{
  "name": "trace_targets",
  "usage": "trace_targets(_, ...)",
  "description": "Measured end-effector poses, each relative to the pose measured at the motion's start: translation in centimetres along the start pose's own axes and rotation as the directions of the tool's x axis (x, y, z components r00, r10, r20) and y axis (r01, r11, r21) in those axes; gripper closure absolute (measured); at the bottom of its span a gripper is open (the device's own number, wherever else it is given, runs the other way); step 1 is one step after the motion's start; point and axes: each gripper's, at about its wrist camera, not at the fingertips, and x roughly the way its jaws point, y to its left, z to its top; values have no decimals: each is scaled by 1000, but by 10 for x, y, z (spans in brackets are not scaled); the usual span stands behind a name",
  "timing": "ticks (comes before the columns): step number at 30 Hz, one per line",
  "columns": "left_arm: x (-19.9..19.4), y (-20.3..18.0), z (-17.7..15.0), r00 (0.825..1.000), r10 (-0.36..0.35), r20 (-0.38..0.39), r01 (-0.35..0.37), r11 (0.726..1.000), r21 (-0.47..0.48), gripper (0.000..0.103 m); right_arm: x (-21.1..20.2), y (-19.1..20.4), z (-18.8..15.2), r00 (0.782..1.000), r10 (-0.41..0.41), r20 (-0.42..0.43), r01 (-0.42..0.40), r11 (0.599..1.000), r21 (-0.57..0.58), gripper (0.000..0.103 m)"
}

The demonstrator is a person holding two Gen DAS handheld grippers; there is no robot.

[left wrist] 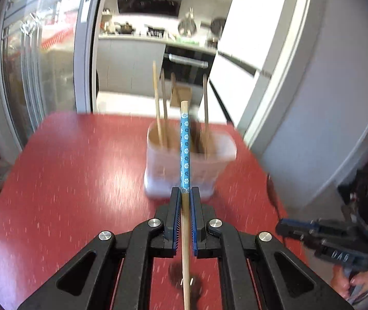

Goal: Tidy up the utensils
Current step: 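Carry the blue chopstick and dark spoon up over the caddy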

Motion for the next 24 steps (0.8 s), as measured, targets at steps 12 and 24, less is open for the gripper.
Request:
trace_targets(12, 54, -6, 113, 986, -1, 165, 11, 998, -61, 67, 18, -10, 107, 985, 51, 167, -51, 999, -8, 90)
trace_targets(24, 107, -4, 143, 972, 3, 236, 15, 997, -73, 67, 67, -23, 168, 958, 68, 278, -53, 997, -59, 90)
